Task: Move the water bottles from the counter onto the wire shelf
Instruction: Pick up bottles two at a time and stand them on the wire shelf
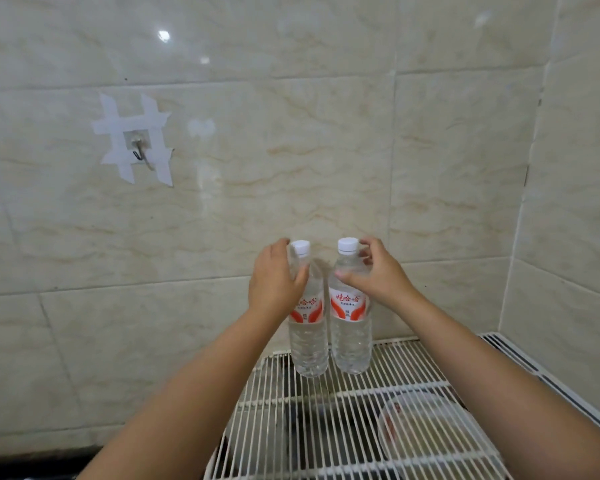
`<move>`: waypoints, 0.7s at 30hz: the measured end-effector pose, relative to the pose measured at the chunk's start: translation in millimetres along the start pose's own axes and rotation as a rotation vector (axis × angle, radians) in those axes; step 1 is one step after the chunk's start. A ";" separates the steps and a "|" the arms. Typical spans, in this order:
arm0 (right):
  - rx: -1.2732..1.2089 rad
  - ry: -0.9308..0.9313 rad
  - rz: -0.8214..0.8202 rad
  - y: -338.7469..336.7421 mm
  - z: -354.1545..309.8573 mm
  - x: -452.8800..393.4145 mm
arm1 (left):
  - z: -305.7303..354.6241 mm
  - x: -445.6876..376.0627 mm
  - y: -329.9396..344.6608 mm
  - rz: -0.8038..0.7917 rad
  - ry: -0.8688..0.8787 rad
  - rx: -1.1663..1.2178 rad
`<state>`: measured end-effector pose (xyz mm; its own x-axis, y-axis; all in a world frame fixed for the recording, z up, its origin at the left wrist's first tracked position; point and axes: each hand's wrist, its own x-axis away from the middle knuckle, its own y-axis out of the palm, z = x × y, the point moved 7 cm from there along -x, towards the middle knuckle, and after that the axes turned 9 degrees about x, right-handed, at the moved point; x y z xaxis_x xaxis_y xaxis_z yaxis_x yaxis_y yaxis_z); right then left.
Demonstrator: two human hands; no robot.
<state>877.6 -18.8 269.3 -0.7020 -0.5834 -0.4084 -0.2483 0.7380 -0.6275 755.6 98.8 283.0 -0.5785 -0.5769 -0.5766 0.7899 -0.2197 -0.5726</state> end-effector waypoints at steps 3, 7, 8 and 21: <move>0.263 -0.070 0.014 -3.2 -25.1 -12.8 | 8.1 -14.1 6.6 -0.162 0.054 -0.083; 0.263 -0.109 -0.021 -6.5 -35.1 -23.1 | 2.1 -19.9 8.3 -0.234 0.014 -0.030; 0.222 -0.127 -0.050 -5.5 -36.3 -23.1 | 0.1 -20.0 6.3 -0.224 0.003 -0.017; 0.269 -0.152 -0.119 3.3 -36.6 -27.4 | 3.7 -11.7 10.1 -0.155 0.008 -0.061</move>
<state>871.5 12.1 302.7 -0.5659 -0.7191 -0.4034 -0.1230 0.5574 -0.8211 771.1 100.4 286.1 -0.6945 -0.5333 -0.4829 0.6771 -0.2575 -0.6894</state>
